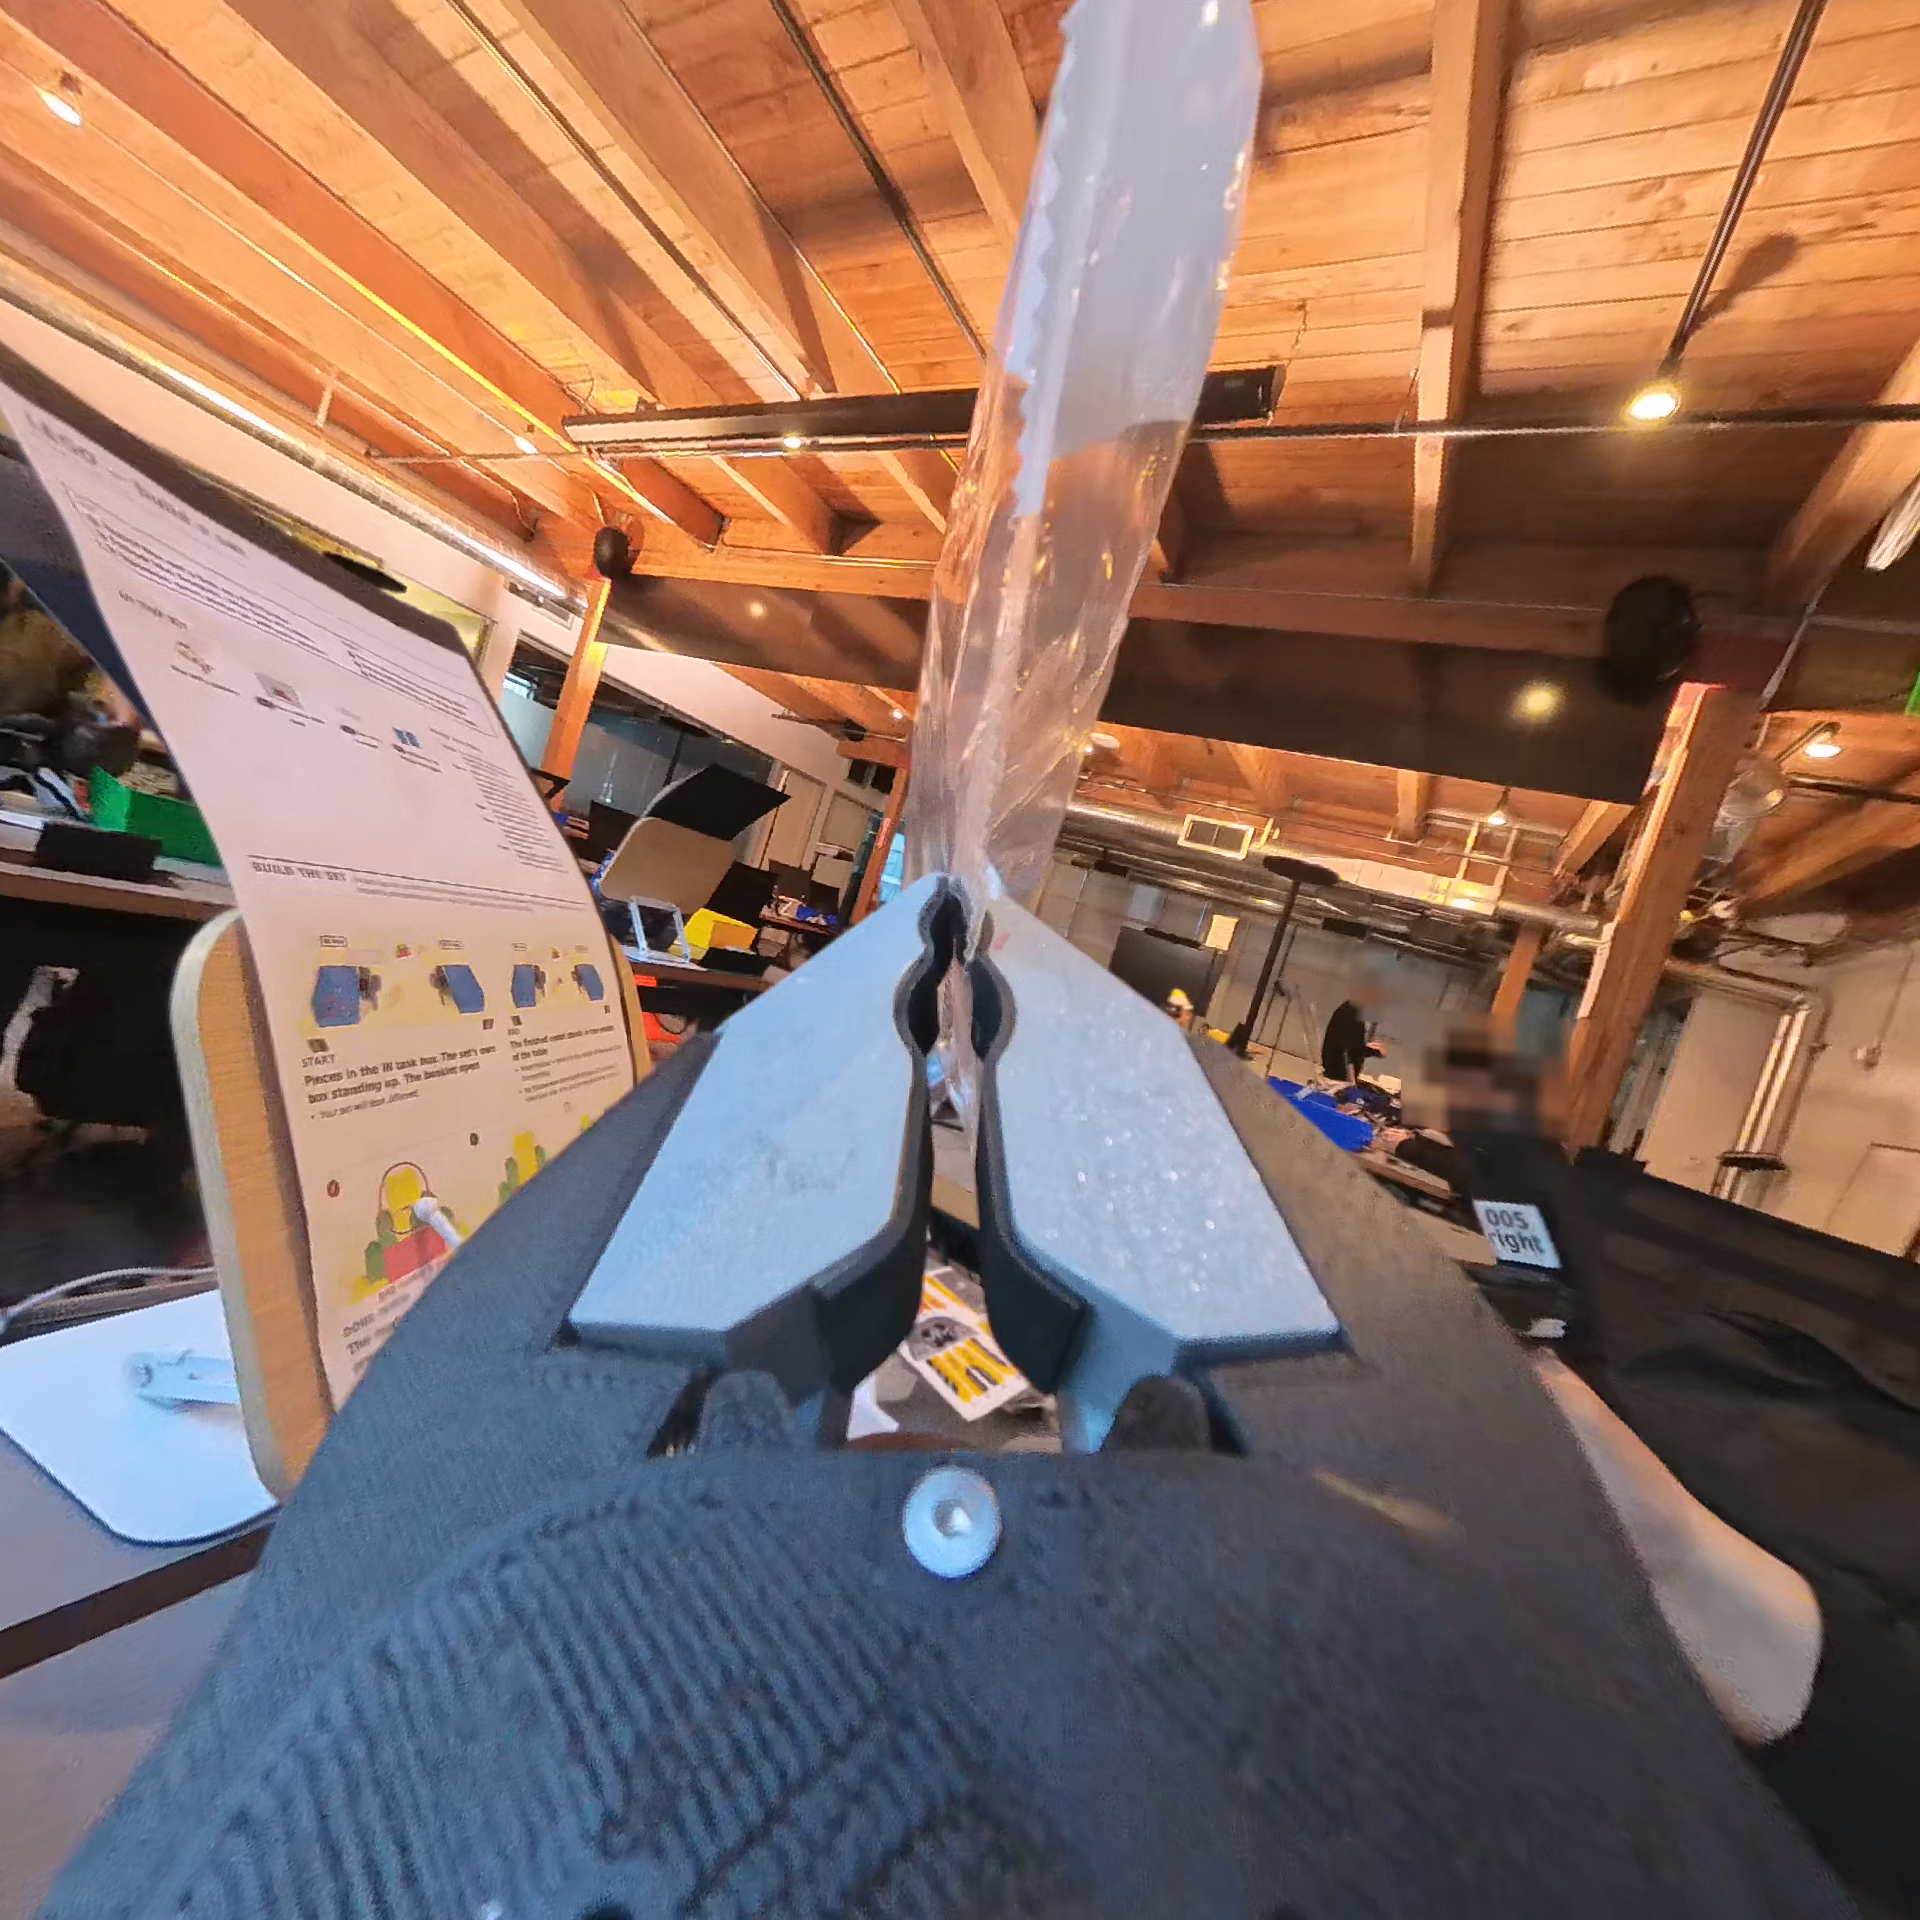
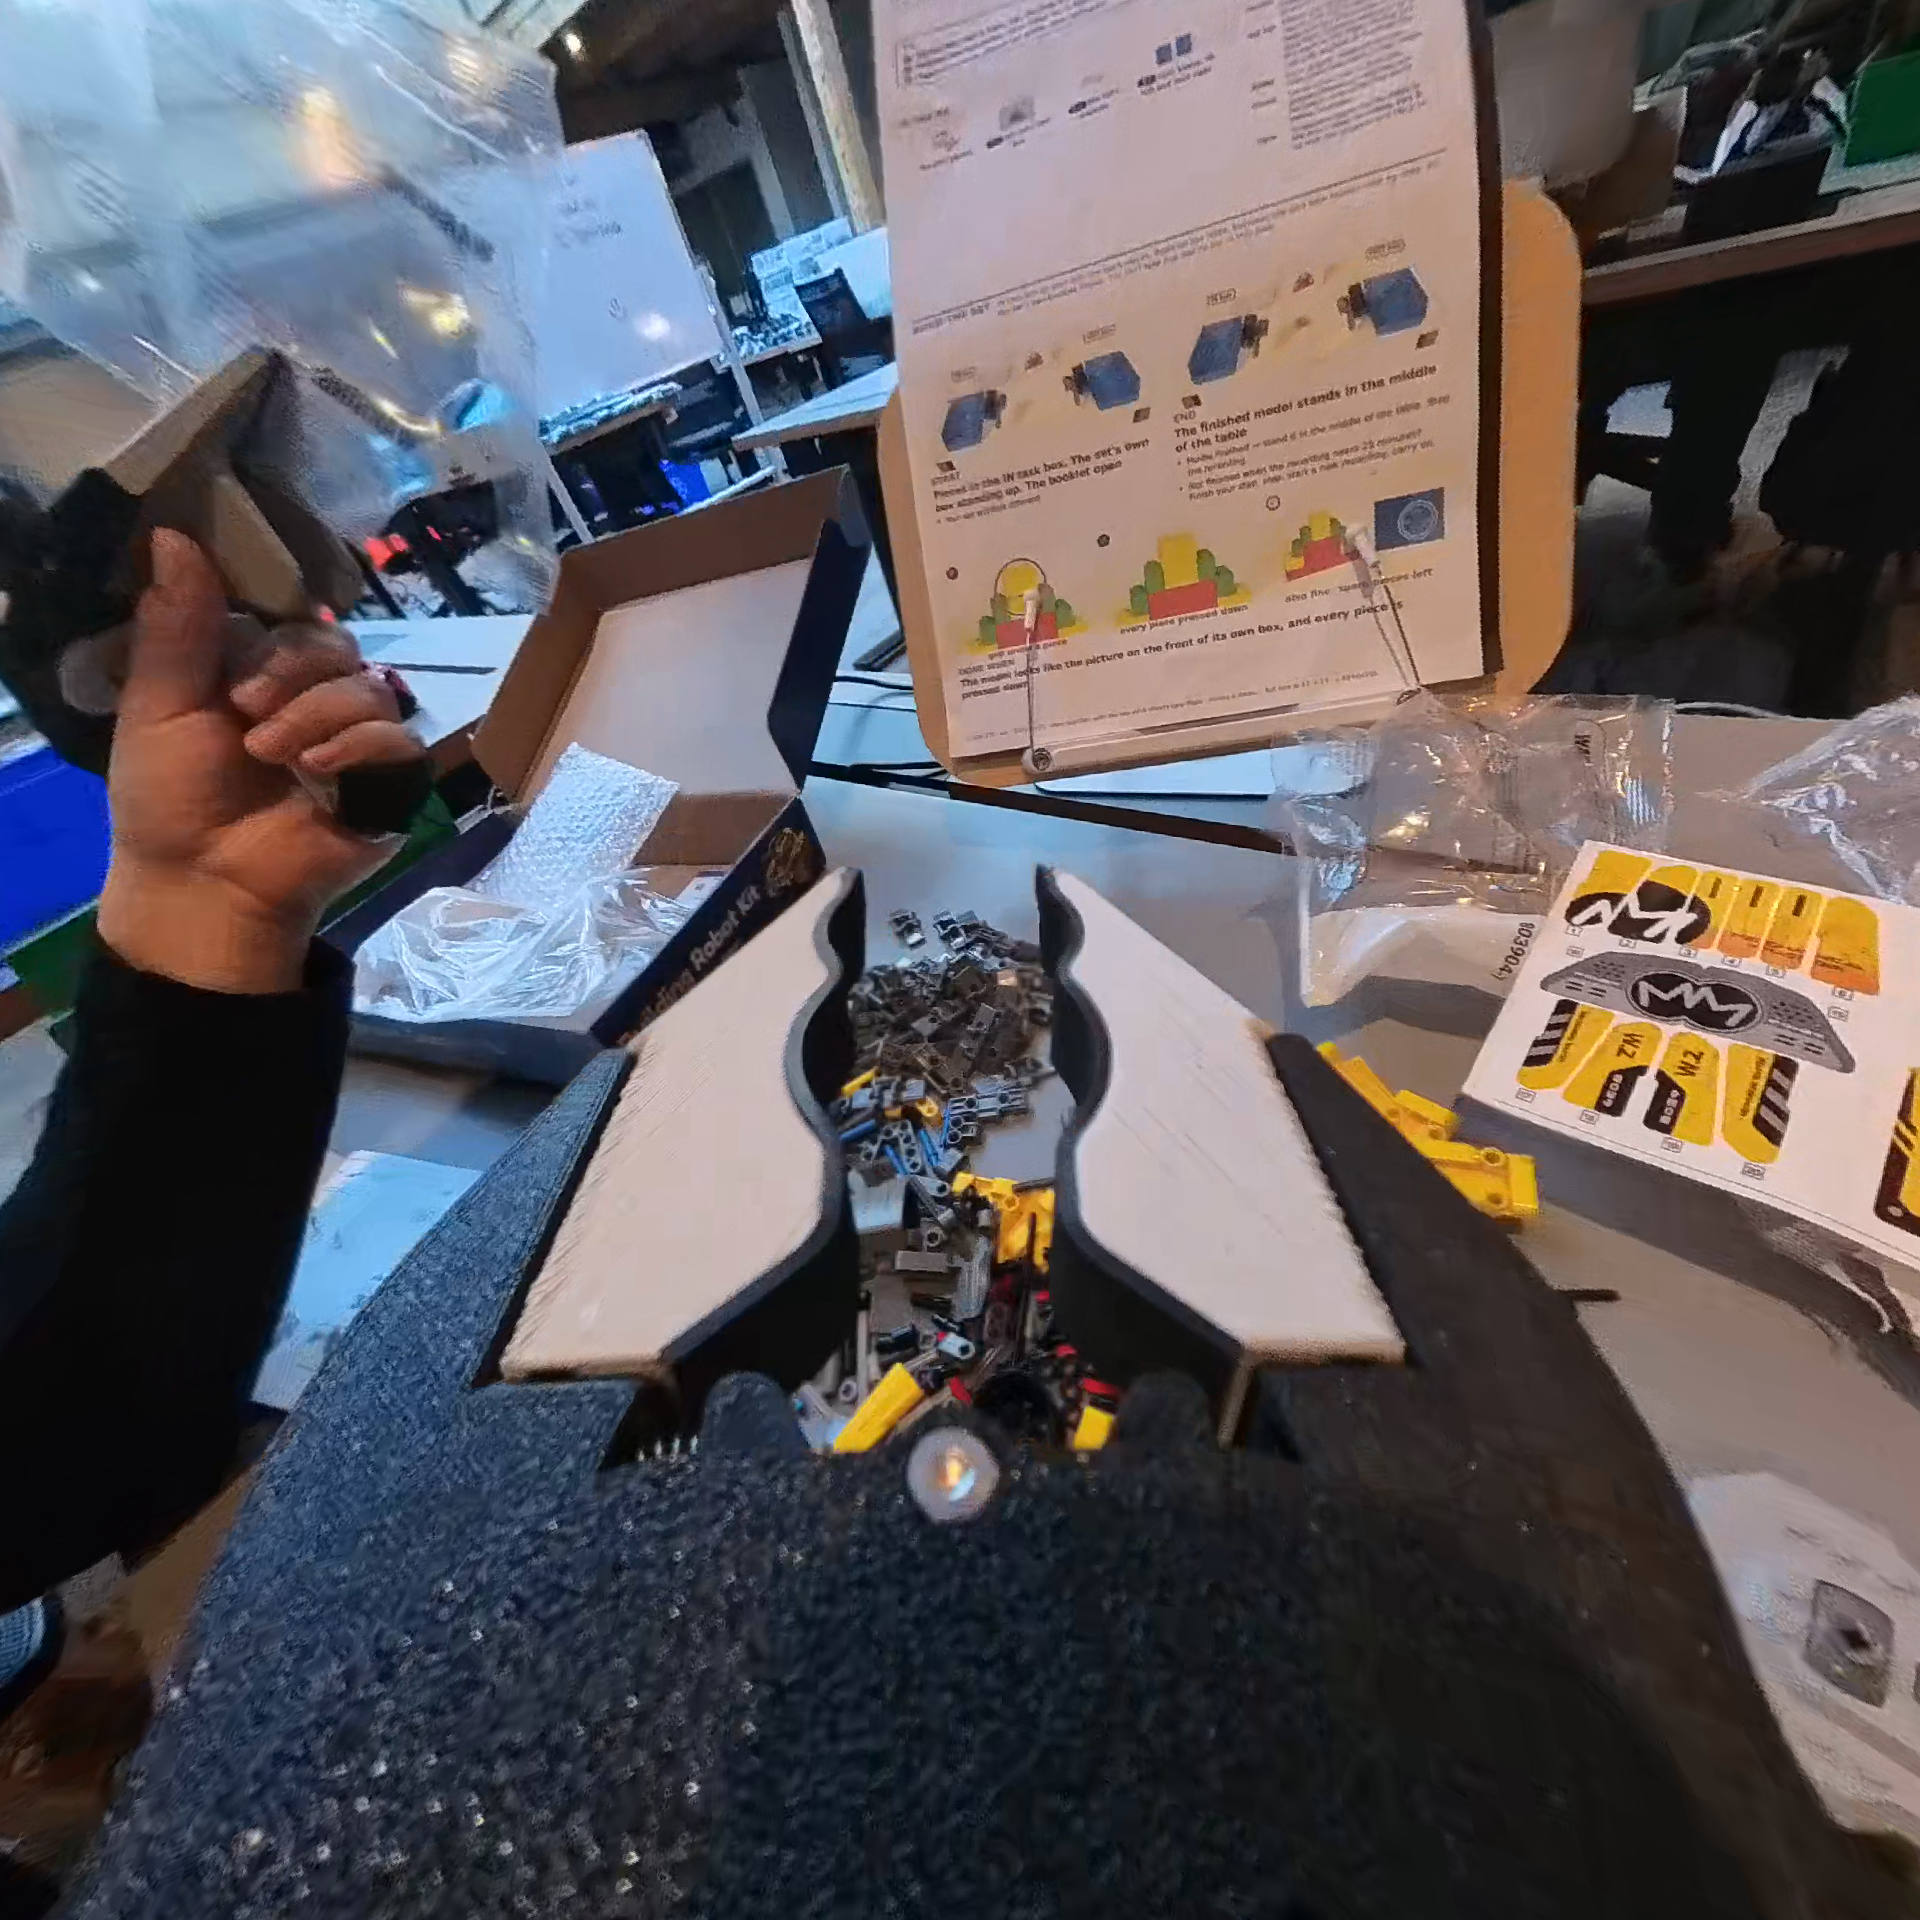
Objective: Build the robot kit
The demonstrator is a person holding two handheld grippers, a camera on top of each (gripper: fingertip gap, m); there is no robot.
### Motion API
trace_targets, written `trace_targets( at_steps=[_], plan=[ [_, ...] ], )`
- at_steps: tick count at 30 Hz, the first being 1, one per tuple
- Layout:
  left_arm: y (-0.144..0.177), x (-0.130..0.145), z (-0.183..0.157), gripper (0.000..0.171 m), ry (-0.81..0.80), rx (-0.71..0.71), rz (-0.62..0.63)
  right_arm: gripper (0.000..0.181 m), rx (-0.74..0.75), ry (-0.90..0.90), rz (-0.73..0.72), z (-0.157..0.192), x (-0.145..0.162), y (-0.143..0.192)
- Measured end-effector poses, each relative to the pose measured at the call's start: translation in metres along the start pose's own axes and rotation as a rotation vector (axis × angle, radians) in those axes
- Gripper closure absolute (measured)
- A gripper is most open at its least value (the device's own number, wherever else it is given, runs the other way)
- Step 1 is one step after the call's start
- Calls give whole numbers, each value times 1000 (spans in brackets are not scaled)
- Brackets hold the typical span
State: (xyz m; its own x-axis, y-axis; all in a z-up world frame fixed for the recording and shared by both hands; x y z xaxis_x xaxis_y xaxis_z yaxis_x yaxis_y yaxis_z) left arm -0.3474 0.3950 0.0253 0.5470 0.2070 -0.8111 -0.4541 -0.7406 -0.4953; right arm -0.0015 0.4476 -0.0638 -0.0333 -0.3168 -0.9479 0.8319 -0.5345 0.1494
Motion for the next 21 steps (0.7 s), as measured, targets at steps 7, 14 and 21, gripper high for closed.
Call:
trace_targets(
  at_steps=[7, 14, 21],
  plan=[
    [-5, 10, 3, 171, -26, -25, 66, 149, -51, 41, 9, 15, 19, -2],
    [11, -11, -5, 171, -51, -68, -91, 149, -106, 57, -63, 20, 24, 24],
    [60, -54, -31, 171, -207, -161, -128, 145, -91, 83, -71, 6, 29, 73]
  ],
)
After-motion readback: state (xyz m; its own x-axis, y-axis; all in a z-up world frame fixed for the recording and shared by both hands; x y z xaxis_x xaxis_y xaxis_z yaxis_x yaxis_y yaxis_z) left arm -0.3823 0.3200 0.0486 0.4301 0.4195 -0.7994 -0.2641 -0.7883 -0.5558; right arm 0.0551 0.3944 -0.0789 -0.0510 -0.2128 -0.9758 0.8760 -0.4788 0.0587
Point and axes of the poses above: each gripper's, where its closed fingertips meet, y back along the fingers, x out of its underside, z = x × y across the jaws, the point moved 6 cm from there along y, back along the fingers
